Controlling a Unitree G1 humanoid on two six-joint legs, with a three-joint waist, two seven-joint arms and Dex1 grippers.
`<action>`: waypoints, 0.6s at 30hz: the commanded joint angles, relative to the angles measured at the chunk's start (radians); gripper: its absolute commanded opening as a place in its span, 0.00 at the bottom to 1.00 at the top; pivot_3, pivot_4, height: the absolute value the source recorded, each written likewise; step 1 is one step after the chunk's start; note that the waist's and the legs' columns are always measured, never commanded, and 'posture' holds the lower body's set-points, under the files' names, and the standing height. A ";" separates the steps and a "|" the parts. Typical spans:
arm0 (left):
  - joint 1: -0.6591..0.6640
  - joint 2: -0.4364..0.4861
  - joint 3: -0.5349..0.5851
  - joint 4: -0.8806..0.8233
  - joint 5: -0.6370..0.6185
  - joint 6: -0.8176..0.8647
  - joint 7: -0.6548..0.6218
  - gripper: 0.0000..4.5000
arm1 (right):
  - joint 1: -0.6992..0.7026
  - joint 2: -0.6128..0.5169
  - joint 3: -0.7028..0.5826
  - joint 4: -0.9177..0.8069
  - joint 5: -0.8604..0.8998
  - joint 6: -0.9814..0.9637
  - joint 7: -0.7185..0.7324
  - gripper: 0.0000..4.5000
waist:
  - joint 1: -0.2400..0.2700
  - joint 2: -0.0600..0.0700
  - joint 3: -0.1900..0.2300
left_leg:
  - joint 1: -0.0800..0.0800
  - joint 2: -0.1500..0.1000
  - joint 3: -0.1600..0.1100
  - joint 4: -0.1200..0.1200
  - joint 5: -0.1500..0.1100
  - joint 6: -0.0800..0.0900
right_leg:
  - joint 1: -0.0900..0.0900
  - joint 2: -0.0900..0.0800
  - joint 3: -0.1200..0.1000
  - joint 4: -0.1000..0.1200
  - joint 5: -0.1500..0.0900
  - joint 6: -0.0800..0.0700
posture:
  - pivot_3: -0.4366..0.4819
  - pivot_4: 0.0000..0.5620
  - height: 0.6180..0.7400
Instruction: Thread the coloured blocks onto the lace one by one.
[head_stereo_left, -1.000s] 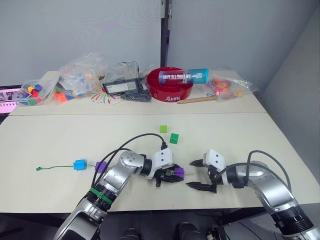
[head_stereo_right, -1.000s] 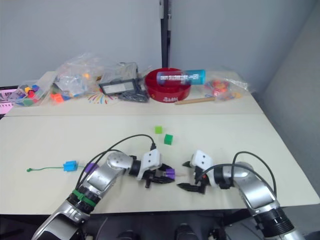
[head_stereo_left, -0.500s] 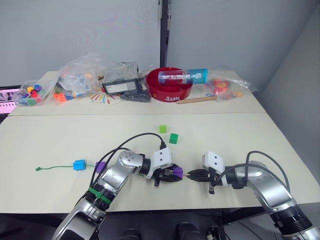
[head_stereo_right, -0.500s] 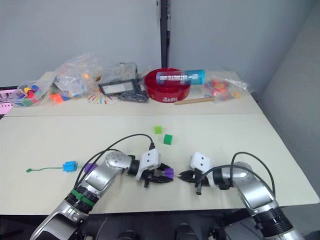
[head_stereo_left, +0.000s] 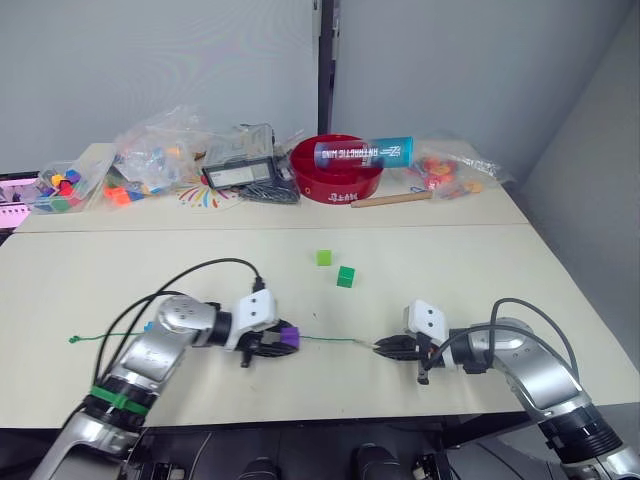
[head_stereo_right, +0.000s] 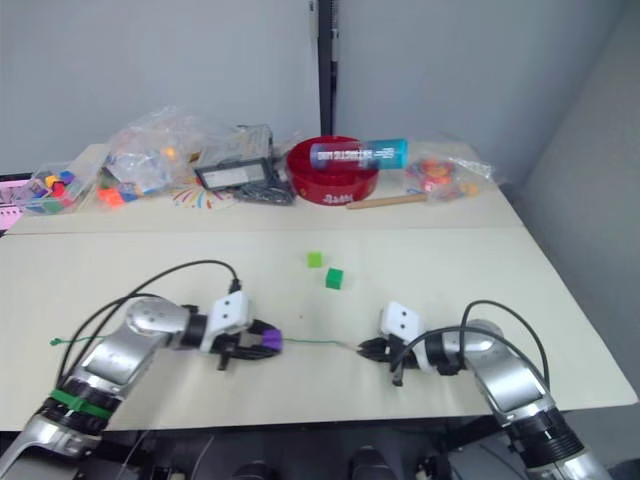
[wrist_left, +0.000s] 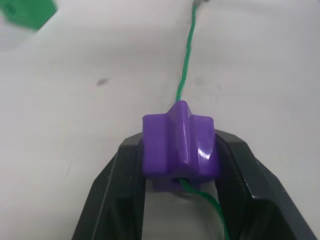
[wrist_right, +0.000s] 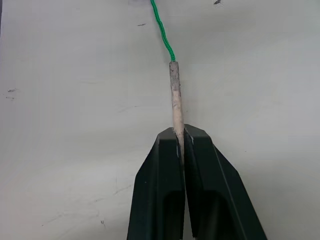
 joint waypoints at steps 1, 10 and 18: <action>0.023 0.061 0.036 0.086 0.019 -0.077 -0.038 0.31 | -0.005 -0.015 -0.024 -0.009 0.006 -0.023 0.012 0.00 | 0.000 0.000 0.000 | 0.000 0.000 0.000 0.000 0.000 0.000 | 0.000 0.000 0.000 0.000 0.000 0.000 | 0.48 0.27 0.92; 0.060 0.156 0.089 0.284 0.017 -0.225 -0.131 0.31 | 0.004 -0.037 -0.038 -0.008 0.008 -0.026 0.019 0.00 | -0.022 0.003 -0.001 | 0.002 0.001 0.001 -0.001 0.000 0.000 | 0.000 0.001 0.000 0.002 0.000 -0.001 | 0.48 0.27 0.92; 0.065 0.168 0.111 0.364 0.032 -0.292 -0.154 0.31 | 0.015 -0.036 -0.044 -0.014 0.010 -0.023 0.016 0.00 | -0.031 0.003 -0.001 | 0.011 0.003 0.003 -0.006 0.000 0.000 | 0.003 0.004 0.003 0.004 -0.002 -0.001 | 0.48 0.27 0.92</action>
